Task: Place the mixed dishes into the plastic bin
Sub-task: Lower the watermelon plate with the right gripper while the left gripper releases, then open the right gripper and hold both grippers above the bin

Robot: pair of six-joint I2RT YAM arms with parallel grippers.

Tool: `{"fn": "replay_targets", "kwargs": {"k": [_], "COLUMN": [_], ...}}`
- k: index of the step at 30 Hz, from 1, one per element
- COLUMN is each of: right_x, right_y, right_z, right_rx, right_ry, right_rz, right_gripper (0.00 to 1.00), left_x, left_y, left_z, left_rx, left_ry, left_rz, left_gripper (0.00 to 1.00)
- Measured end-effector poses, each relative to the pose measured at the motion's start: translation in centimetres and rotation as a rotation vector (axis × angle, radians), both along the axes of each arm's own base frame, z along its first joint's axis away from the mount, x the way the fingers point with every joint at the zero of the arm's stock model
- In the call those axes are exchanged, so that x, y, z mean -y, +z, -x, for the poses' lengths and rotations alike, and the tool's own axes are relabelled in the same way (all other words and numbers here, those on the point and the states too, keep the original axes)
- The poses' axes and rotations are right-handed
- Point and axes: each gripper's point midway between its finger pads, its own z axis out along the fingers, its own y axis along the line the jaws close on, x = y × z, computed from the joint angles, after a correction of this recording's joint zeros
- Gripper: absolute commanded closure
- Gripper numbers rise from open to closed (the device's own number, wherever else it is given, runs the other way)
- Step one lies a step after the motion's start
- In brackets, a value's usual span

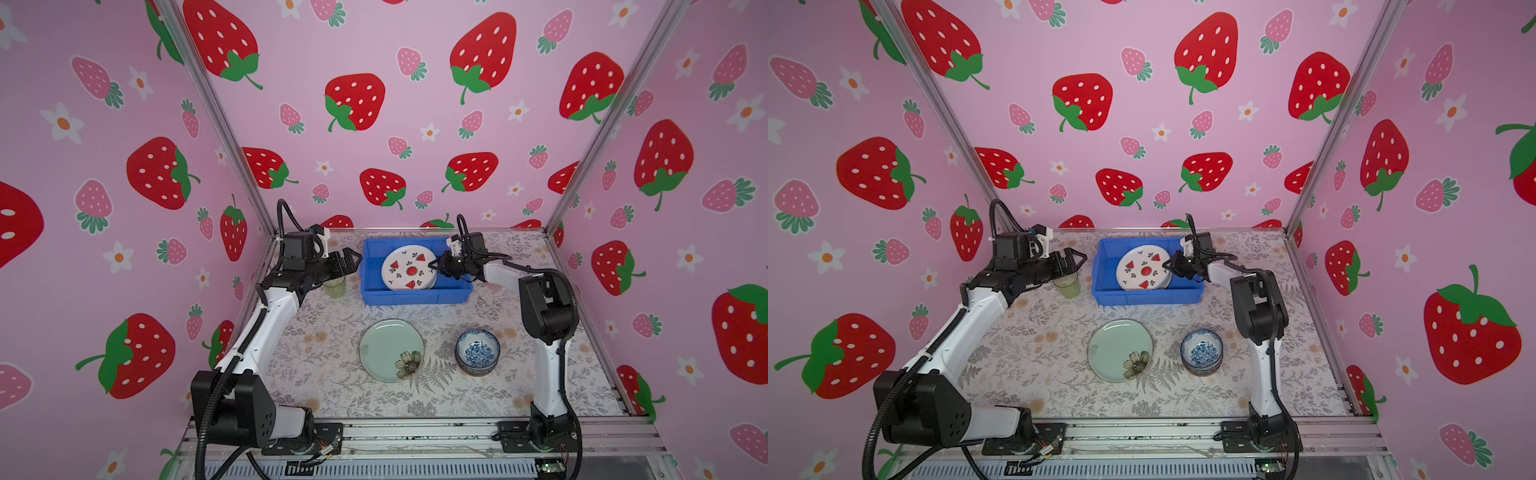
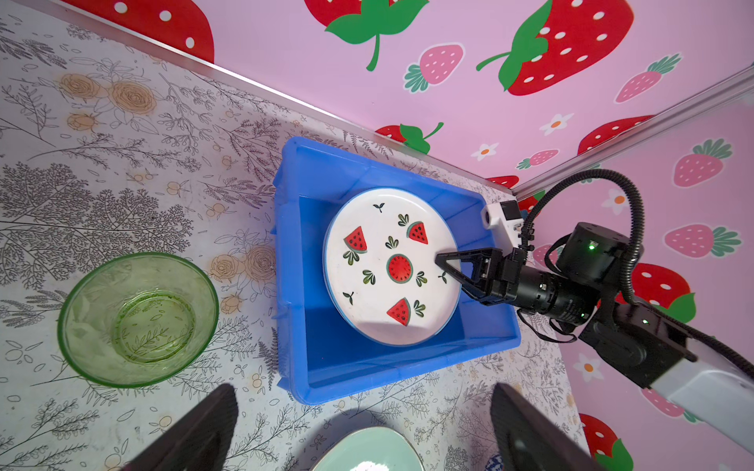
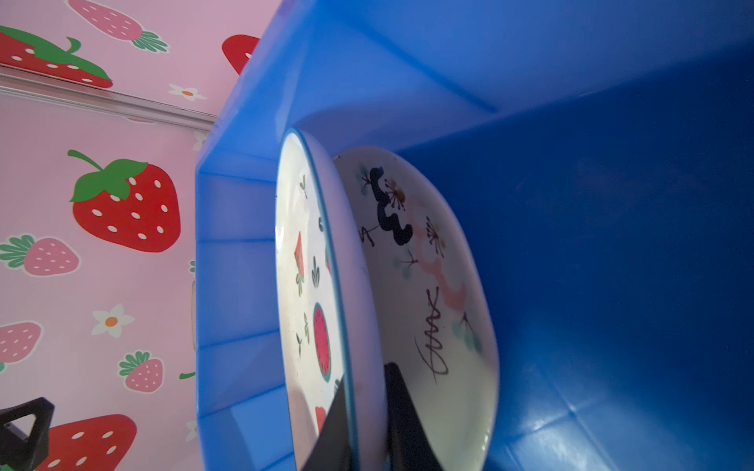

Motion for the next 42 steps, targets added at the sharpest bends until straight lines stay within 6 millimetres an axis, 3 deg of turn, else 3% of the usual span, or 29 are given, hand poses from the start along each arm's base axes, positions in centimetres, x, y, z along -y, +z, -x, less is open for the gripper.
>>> {"fn": "replay_targets", "kwargs": {"k": [5,12,23,31,42], "right_x": [0.2,0.6,1.6,2.6,1.9], "right_y": [-0.1,-0.8,-2.7,-1.2,-0.8], "right_z": [-0.1,0.0,0.6,0.2,0.4], "right_rx": [0.020,0.027,0.043,0.097,0.118], "right_ry": [0.005,0.010,0.024,0.002,0.014], "right_rz": [0.018,0.057,0.189,0.254,0.267], "right_gripper": [0.61,0.50,0.44,0.44,0.44], "left_x": [0.1,0.3,0.4,0.5,0.5], "left_y": [0.0,-0.1,-0.7,-0.8,-1.0], "left_z": [0.0,0.1,-0.1,-0.1,0.1], "left_rx": [-0.001,-0.006,-0.025,-0.033,-0.043], "left_ry": [-0.003,-0.014,-0.018,-0.021,-0.018], "left_rz": [0.002,0.010,0.019,0.027,0.029], "left_gripper": [0.01,0.01,0.01,0.01,0.01]}}
